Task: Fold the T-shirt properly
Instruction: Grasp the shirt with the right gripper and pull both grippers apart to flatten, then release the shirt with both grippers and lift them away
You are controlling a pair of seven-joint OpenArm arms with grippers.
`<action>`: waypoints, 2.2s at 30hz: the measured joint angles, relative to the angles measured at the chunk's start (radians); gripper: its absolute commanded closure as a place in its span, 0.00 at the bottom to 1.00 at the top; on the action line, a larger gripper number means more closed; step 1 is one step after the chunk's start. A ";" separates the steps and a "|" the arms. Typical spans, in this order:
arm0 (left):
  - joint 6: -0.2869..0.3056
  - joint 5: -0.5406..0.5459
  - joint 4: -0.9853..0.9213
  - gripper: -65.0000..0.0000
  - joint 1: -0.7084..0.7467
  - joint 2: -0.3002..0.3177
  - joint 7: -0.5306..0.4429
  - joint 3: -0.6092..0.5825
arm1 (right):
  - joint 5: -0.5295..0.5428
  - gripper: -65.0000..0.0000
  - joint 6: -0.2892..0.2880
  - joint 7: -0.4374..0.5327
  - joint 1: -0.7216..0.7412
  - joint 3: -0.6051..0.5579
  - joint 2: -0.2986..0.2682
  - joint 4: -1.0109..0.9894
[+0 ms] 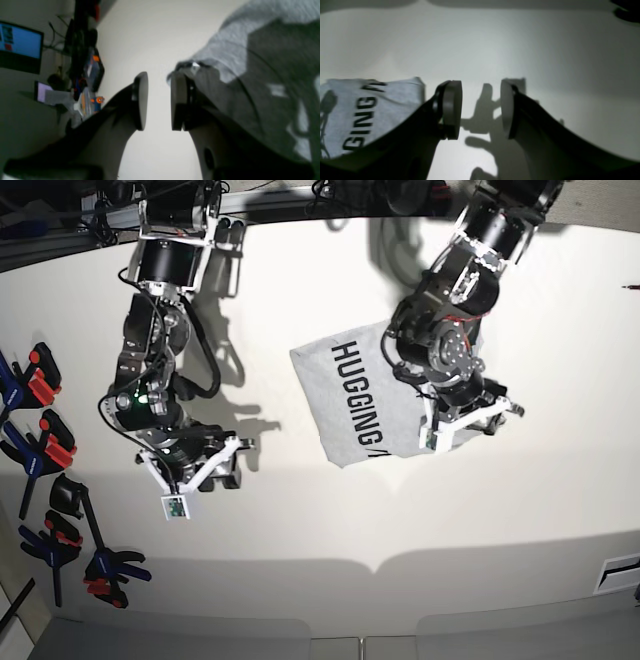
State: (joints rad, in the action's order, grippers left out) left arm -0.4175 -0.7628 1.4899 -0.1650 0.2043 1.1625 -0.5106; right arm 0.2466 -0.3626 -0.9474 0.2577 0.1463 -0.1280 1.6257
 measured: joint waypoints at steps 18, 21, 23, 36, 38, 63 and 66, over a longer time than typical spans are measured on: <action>0.060 0.181 0.328 0.79 0.010 0.142 0.064 -0.151 | -0.046 1.00 -0.085 0.123 0.172 -0.070 0.192 -0.179; 0.052 0.185 0.414 0.79 0.032 0.132 -0.020 -0.274 | -0.098 1.00 -0.087 0.128 0.250 -0.127 0.232 -0.392; 0.047 0.264 0.405 0.79 0.062 0.113 -0.042 -0.334 | -0.128 1.00 -0.087 0.129 0.299 -0.164 0.248 -0.533; 0.002 0.262 0.135 0.79 0.175 0.089 -0.289 -0.398 | -0.125 1.00 -0.004 0.357 0.304 -0.321 0.248 -0.941; -0.029 0.180 0.118 0.79 0.173 0.090 -0.257 -0.398 | -0.146 1.00 -0.007 0.312 0.298 -0.321 0.248 -0.922; -0.091 -0.029 0.037 0.79 0.145 0.256 -0.170 -0.166 | 0.014 1.00 -0.132 0.047 -0.360 -0.322 0.131 -0.053; -0.090 -0.030 0.037 0.79 0.115 0.256 -0.170 -0.147 | 0.034 1.00 -0.142 0.044 -0.377 -0.322 0.131 -0.016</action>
State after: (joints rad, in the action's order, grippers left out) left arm -0.5079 -0.7925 1.5265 -0.0502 0.4599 0.9924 -0.6575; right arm 0.2806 -0.5045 -0.9031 -0.1192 -0.1753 0.0029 1.6096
